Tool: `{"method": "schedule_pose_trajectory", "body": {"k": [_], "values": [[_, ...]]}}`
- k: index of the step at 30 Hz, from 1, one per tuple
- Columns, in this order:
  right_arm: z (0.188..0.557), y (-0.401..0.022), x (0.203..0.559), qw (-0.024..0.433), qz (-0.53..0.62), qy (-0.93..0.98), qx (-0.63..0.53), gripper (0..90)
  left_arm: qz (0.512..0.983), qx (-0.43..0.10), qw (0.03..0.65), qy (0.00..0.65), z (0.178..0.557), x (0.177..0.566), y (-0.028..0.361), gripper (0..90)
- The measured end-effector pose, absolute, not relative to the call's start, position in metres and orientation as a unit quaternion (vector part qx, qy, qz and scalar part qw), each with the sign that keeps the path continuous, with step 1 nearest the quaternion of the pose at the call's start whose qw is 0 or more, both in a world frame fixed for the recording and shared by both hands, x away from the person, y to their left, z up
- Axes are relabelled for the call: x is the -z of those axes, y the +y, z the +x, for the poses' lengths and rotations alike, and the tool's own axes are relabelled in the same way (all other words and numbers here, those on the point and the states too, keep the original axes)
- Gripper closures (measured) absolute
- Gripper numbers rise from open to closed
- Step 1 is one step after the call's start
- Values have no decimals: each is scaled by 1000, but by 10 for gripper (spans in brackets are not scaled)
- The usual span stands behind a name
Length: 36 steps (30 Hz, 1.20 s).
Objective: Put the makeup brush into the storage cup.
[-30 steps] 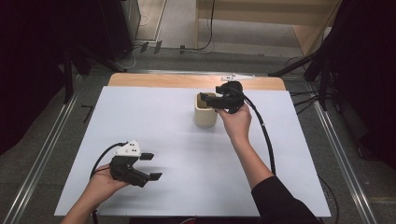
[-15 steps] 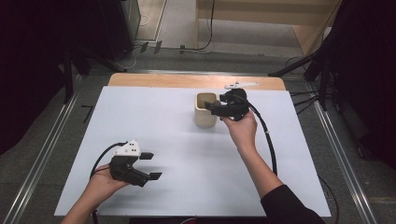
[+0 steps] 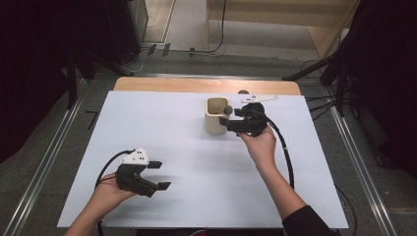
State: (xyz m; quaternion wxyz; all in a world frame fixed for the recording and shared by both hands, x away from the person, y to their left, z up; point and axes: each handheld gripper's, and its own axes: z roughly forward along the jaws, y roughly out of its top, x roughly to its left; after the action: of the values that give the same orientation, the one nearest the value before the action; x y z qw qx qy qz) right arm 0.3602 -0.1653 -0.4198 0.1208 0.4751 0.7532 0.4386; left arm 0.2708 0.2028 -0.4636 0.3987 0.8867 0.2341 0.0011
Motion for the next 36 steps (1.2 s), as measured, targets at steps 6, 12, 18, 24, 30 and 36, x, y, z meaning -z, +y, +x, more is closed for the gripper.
{"method": "schedule_pose_trajectory", "body": {"k": [6,12,18,24,30,36], "values": [[352,-170,425,102,471,759,-438,281,886,-1,399,235,271,464,203,208],[343,-174,431,82,457,761,-453,291,887,1,398,235,270,464,203,208],[332,-177,435,72,442,767,-459,291,886,-1,399,237,271,464,204,208],[323,-177,440,53,418,783,-457,290,886,0,398,239,271,464,204,208],[315,-180,443,43,406,781,-472,273,887,-1,396,238,271,464,204,208],[306,-180,444,42,381,791,-476,242,885,-1,398,241,272,464,205,209]]}}
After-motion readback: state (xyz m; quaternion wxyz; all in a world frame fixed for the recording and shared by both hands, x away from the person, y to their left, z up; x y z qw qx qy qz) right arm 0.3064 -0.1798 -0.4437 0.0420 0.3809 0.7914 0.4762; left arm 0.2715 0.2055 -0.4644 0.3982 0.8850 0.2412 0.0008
